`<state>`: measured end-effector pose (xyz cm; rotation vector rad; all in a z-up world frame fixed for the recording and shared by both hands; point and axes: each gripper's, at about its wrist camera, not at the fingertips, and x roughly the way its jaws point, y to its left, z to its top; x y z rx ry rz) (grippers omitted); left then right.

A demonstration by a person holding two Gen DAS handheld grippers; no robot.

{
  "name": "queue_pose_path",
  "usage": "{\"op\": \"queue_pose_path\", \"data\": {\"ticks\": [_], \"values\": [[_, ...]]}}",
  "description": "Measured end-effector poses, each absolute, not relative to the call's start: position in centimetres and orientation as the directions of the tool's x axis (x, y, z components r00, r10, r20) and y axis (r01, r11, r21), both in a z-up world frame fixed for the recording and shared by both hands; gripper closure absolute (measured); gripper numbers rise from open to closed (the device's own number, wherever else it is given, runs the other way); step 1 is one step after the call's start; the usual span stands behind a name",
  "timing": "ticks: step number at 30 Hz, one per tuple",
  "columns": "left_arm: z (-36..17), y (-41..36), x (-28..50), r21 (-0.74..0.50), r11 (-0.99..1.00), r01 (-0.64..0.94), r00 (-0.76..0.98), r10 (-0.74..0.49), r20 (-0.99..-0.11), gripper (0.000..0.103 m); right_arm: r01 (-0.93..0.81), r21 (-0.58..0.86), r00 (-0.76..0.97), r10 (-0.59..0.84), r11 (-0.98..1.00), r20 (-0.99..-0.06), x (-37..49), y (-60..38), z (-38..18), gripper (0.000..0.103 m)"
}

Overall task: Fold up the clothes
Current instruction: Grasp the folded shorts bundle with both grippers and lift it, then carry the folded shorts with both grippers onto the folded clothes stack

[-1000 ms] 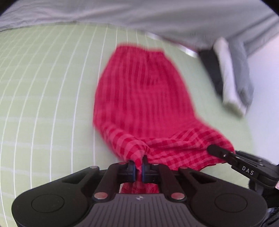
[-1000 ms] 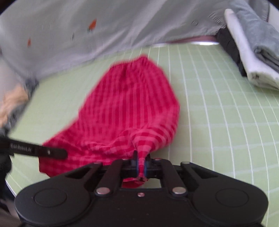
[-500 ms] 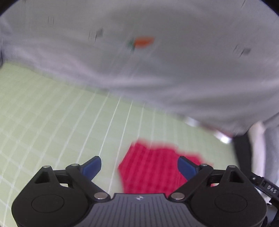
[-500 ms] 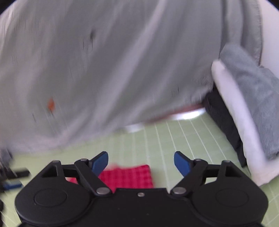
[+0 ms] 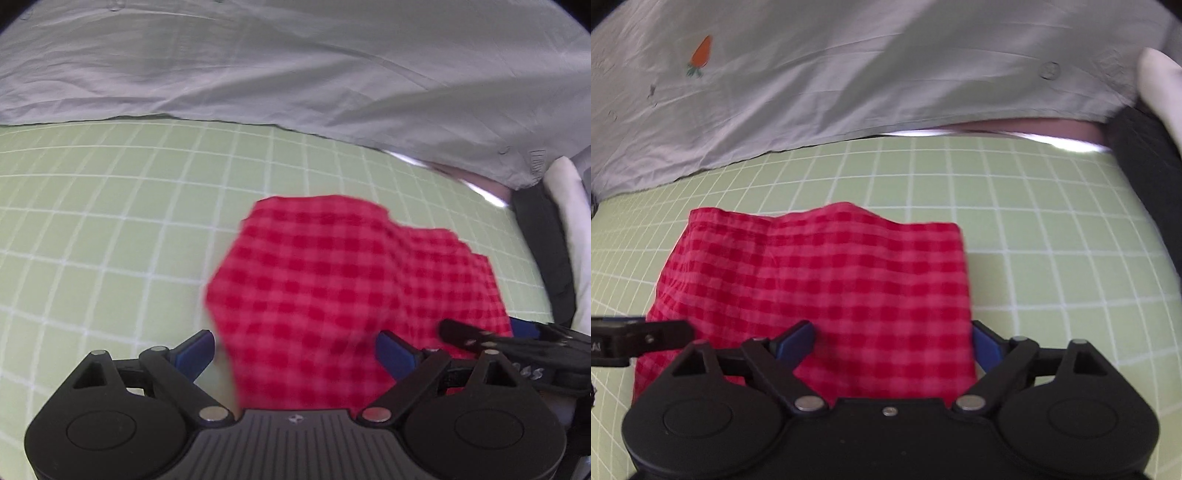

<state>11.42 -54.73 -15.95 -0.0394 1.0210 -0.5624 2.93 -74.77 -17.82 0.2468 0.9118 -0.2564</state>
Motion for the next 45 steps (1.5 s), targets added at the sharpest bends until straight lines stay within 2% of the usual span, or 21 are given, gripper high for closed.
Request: {"op": "queue_pose_path", "data": {"ticks": [2,3,4,5,6,7,8,9,10,15,28,37,45], "values": [[-16.1,-55.3,11.7,-0.302,0.852,0.427,0.391,-0.475,-0.788,0.017,0.298,0.106,0.592,-0.097,0.949,-0.800,3.4,-74.2,-18.1,0.012],[-16.1,-55.5,11.6,-0.298,0.853,0.429,0.398,-0.474,-0.785,0.023,0.285,0.117,0.597,-0.081,0.951,-0.798,3.6,-73.8,-18.2,0.013],[-16.0,-55.6,11.4,-0.300,0.850,0.433,0.399,-0.479,-0.782,0.034,0.272,0.124,0.604,-0.068,0.954,-0.794,3.6,-73.4,-18.3,0.014],[-16.1,-55.7,11.4,-0.316,0.842,0.436,0.386,-0.493,-0.780,0.041,0.249,0.116,0.611,-0.062,0.962,-0.790,3.6,-72.9,-18.4,0.021],[-16.1,-55.8,11.3,-0.338,0.833,0.438,0.368,-0.510,-0.778,0.061,0.224,0.106,0.617,-0.057,0.969,-0.785,3.7,-72.3,-18.4,0.026],[-16.2,-55.7,11.2,-0.369,0.822,0.434,0.341,-0.529,-0.777,0.086,0.184,0.094,0.622,-0.042,0.979,-0.782,3.6,-71.5,-18.5,0.042],[-16.3,-55.7,11.1,-0.404,0.810,0.425,0.309,-0.549,-0.777,0.090,0.141,0.097,0.626,-0.013,0.985,-0.780,3.5,-70.9,-18.4,0.070],[-16.1,-55.8,10.6,-0.399,0.809,0.431,0.303,-0.546,-0.781,0.089,0.120,0.123,0.623,0.022,0.985,-0.782,3.4,-70.5,-18.1,0.084],[-15.7,-56.0,9.9,-0.377,0.813,0.444,0.309,-0.534,-0.787,0.090,0.101,0.152,0.618,0.058,0.983,-0.784,3.3,-70.2,-17.9,0.090],[-13.0,-55.4,6.7,-0.354,0.808,0.470,0.327,-0.532,-0.781,0.090,0.077,0.127,0.646,0.047,0.989,-0.762,0.6,-68.7,-15.1,0.092],[-6.3,-55.1,-4.5,-0.345,0.684,0.643,0.293,-0.635,-0.714,0.090,0.268,0.094,0.727,-0.138,0.959,-0.672,-12.9,-66.3,-7.0,0.092],[-5.7,-58.6,-11.5,-0.351,0.567,0.745,0.174,-0.673,-0.719,0.090,0.424,0.072,0.690,-0.271,0.903,-0.672,-22.2,-67.4,-5.1,0.092],[-4.9,-65.1,-14.6,-0.328,0.545,0.771,0.189,-0.688,-0.700,0.090,0.461,0.077,0.704,-0.311,0.884,-0.638,-27.0,-73.3,-4.9,0.092]]}}
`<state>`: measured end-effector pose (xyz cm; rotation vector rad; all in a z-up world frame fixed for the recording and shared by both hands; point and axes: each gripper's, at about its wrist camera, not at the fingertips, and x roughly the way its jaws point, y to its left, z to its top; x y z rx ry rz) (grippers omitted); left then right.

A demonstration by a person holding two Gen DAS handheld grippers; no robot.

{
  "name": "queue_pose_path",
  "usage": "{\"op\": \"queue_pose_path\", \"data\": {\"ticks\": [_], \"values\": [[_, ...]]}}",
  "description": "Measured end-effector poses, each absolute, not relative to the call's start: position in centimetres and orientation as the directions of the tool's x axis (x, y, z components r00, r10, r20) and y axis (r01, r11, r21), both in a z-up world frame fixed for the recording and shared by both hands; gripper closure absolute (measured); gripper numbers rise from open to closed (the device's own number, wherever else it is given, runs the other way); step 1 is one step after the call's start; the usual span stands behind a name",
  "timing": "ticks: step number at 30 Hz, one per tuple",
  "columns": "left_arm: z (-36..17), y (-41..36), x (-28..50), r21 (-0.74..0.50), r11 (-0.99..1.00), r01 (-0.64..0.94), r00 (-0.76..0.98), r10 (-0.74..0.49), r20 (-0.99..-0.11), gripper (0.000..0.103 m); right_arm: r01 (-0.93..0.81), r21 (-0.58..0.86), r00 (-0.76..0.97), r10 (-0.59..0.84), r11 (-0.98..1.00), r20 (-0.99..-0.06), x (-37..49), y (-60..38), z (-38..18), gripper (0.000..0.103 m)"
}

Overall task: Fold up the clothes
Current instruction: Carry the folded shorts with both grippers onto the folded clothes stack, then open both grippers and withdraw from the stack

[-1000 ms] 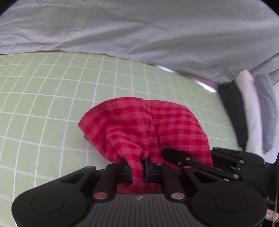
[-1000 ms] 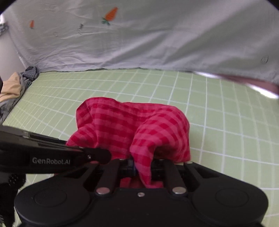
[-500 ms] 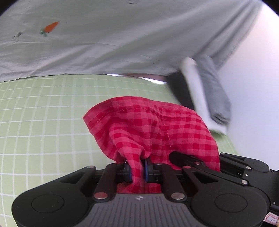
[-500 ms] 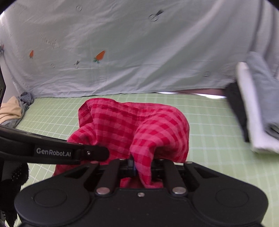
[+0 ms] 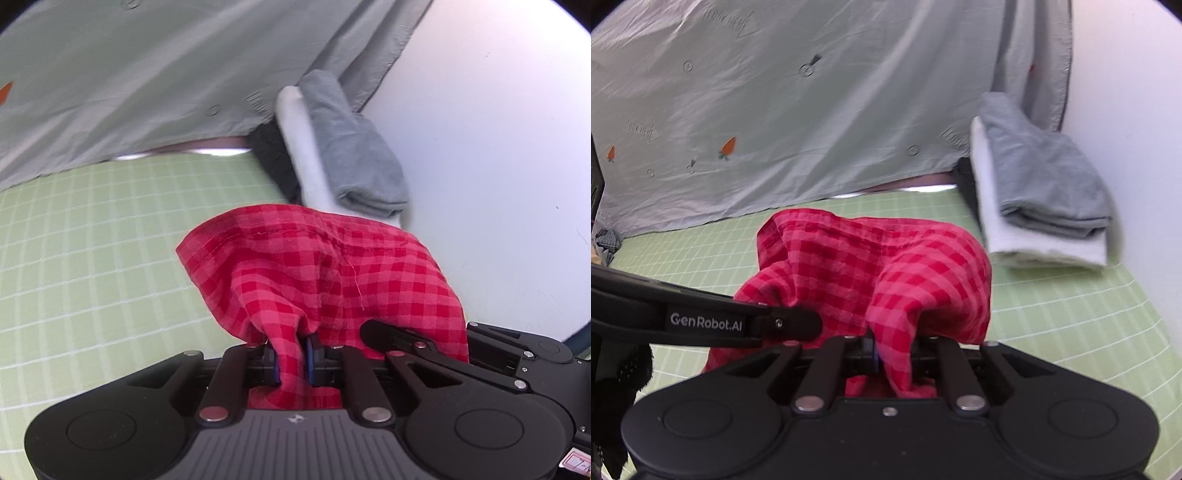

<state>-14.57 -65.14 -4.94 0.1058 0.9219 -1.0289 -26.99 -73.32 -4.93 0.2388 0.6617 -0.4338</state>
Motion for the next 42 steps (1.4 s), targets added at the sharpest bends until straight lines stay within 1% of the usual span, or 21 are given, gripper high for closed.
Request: {"op": "queue_pose_path", "data": {"ticks": [4,9,11,17,18,20,21,22,23,24,25,26,27,28,29,30,31,33,35,36,42], "values": [[-4.3,-69.8,-15.3,-0.338,0.559,0.757,0.210,-0.698,-0.685,0.090,0.435,0.075,0.723,-0.299,0.897,-0.623,-28.1,-78.6,-4.6,0.092],[-2.8,-77.0,-15.3,-0.343,0.543,0.767,0.230,-0.731,-0.642,0.089,0.414,0.022,0.751,-0.328,0.910,-0.574,-28.6,-85.5,-3.0,0.092],[-1.6,-80.0,-14.7,-0.338,0.528,0.779,0.242,-0.750,-0.615,0.089,0.413,-0.010,0.761,-0.351,0.911,-0.545,-28.6,-88.3,-2.0,0.092],[2.2,-87.7,-10.9,-0.292,0.491,0.821,0.294,-0.801,-0.521,0.089,0.428,-0.017,0.815,-0.394,0.904,-0.425,-25.3,-96.8,1.3,0.091],[2.6,-89.0,-9.8,-0.281,0.486,0.827,0.301,-0.807,-0.509,0.088,0.429,-0.025,0.822,-0.402,0.903,-0.403,-24.4,-98.0,1.7,0.091],[2.8,-91.6,-7.6,-0.240,0.495,0.835,0.332,-0.801,-0.497,0.084,0.437,-0.037,0.831,-0.419,0.899,-0.367,-22.3,-100.5,2.0,0.090],[2.7,-92.9,-6.3,-0.207,0.513,0.833,0.361,-0.787,-0.500,0.080,0.447,-0.028,0.830,-0.427,0.894,-0.359,-21.1,-101.9,1.8,0.088],[2.2,-94.2,-5.1,-0.166,0.550,0.819,0.404,-0.757,-0.513,0.068,0.472,-0.014,0.820,-0.444,0.882,-0.361,-19.6,-103.4,1.2,0.074],[1.5,-95.2,-4.0,-0.119,0.598,0.793,0.457,-0.712,-0.534,0.059,0.506,-0.027,0.791,-0.476,0.862,-0.385,-17.9,-104.8,0.2,0.049],[0.7,-96.0,-2.9,-0.069,0.650,0.757,0.513,-0.655,-0.554,0.036,0.541,-0.044,0.757,-0.509,0.840,-0.410,-16.3,-106.2,-0.9,0.041],[0.0,-96.4,-1.9,-0.031,0.691,0.723,0.556,-0.607,-0.567,0.021,0.571,-0.097,0.711,-0.550,0.815,-0.438,-14.9,-107.1,-1.9,0.036],[-0.5,-96.2,-1.3,-0.023,0.711,0.703,0.574,-0.587,-0.571,0.019,0.596,-0.156,0.660,-0.591,0.788,-0.463,-13.5,-107.8,-2.9,0.036],[-1.0,-95.8,-0.8,-0.026,0.724,0.689,0.583,-0.576,-0.574,0.016,0.599,-0.165,0.653,-0.598,0.783,-0.464,-13.2,-108.1,-3.4,0.035],[-1.3,-95.3,-0.5,-0.037,0.734,0.679,0.585,-0.570,-0.577,0.009,0.599,-0.166,0.654,-0.599,0.783,-0.463,-13.1,-108.4,-3.7,0.028],[-1.6,-94.7,-0.3,-0.051,0.741,0.669,0.584,-0.567,-0.581,0.006,0.601,-0.135,0.669,-0.588,0.788,-0.456,-13.4,-108.6,-3.8,0.015],[-1.8,-94.2,-0.1,-0.065,0.749,0.660,0.583,-0.564,-0.585,0.003,0.600,-0.111,0.679,-0.578,0.792,-0.453,-13.8,-108.6,-3.8,0.011],[-2.0,-93.7,-0.1,-0.062,0.757,0.651,0.590,-0.555,-0.587,0.003,0.599,-0.090,0.688,-0.569,0.796,-0.451,-14.1,-108.6,-3.7,0.008],[-2.2,-92.8,-0.6,-0.048,0.769,0.638,0.604,-0.538,-0.588,0.003,0.595,-0.066,0.699,-0.557,0.801,-0.449,-14.8,-108.2,-3.6,0.007],[-2.4,-91.7,-1.4,-0.043,0.773,0.633,0.608,-0.530,-0.591,0.002,0.595,-0.063,0.699,-0.555,0.801,-0.450,-15.7,-107.5,-3.3,0.003],[-2.4,-91.0,-1.9,-0.044,0.772,0.634,0.606,-0.532,-0.592,0.002,0.598,-0.058,0.699,-0.556,0.799,-0.450,-16.3,-107.2,-3.1,0.002],[-2.6,-87.1,-6.1,-0.084,0.762,0.642,0.573,-0.549,-0.609,0.000,0.631,-0.022,0.678,-0.565,0.775,-0.471,-20.8,-104.2,-2.4,0.000]]}}
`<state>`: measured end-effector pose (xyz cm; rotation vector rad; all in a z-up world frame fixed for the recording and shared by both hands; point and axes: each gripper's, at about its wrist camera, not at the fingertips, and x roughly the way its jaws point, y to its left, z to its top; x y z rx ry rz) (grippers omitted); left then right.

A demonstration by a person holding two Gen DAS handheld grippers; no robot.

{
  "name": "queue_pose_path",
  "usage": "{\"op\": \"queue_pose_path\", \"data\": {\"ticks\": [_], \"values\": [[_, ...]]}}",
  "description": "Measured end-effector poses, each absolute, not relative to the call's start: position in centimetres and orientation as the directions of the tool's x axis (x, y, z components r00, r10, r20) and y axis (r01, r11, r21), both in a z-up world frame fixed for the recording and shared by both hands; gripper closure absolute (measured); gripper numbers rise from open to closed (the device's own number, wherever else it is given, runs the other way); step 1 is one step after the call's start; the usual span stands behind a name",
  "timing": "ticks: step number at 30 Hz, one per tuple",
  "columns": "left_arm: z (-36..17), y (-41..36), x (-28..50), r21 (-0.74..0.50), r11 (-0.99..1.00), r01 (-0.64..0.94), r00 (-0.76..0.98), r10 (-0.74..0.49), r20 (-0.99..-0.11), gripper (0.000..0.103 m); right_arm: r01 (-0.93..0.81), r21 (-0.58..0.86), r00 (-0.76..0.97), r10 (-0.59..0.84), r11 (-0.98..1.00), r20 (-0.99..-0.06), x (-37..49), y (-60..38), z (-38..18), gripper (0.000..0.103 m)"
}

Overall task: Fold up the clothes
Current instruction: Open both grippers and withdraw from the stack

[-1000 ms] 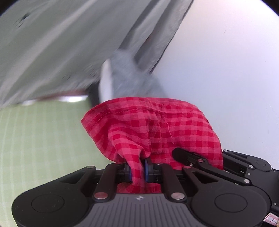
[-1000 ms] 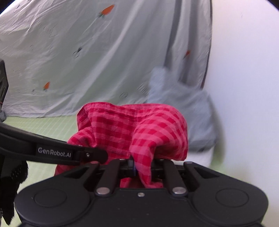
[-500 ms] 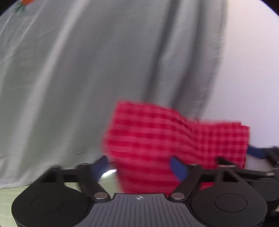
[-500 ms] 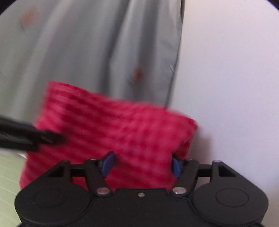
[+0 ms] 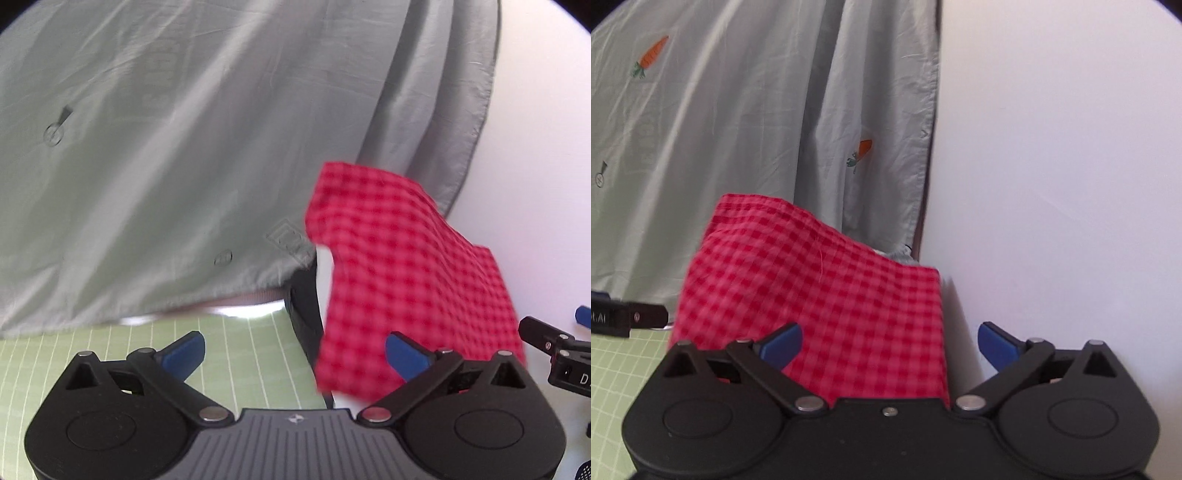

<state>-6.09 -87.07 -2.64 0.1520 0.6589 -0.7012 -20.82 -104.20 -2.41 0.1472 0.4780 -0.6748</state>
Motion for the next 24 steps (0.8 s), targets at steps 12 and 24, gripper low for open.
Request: {"op": "queue_pose_path", "data": {"ticks": [12,24], "values": [[-0.4,-80.6,-18.1,-0.068,0.687,0.723,0.529,-0.615,-0.584,0.000,0.682,0.043,0.637,-0.564,0.730,-0.526,-31.5,-96.2,-0.5,0.000],[-0.3,-74.5,-25.3,-0.040,0.688,0.725,0.551,-0.613,-0.566,0.000,0.686,0.044,0.616,-0.548,0.726,-0.566,-40.3,-88.9,-1.1,0.000]]}}
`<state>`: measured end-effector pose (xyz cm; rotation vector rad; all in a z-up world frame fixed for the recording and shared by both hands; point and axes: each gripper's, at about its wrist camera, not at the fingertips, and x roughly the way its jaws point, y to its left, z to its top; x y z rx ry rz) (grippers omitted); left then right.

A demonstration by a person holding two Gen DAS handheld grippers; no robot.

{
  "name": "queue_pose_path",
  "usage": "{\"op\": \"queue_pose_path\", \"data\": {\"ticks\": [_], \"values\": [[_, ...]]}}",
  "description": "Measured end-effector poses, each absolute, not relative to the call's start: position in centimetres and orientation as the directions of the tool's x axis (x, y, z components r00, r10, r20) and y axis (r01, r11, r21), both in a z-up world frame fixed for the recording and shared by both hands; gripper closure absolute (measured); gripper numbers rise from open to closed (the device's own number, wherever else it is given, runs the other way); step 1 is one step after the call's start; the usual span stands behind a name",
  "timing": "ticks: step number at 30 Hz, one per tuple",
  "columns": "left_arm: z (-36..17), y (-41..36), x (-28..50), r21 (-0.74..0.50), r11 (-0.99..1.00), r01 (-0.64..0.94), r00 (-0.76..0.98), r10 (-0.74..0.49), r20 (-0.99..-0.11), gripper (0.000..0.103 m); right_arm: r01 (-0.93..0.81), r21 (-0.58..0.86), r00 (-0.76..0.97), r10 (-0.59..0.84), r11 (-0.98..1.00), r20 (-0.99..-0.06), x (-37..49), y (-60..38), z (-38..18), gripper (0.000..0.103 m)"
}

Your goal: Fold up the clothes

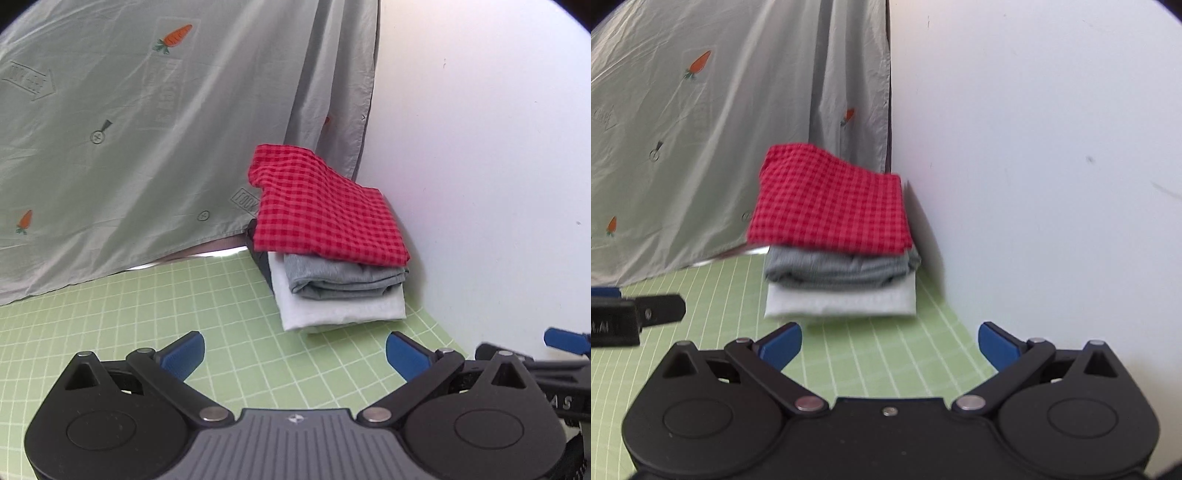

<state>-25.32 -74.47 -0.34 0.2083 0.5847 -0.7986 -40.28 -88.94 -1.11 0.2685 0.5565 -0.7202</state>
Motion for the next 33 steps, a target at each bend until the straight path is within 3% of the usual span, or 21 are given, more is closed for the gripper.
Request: {"op": "queue_pose_path", "data": {"ticks": [33], "values": [[-0.8,-72.5,-29.1,-0.039,0.675,0.737,0.535,-0.618,-0.576,0.000,0.671,0.017,0.604,-0.532,0.742,-0.594,-44.5,-87.1,-1.5,0.000]]}}
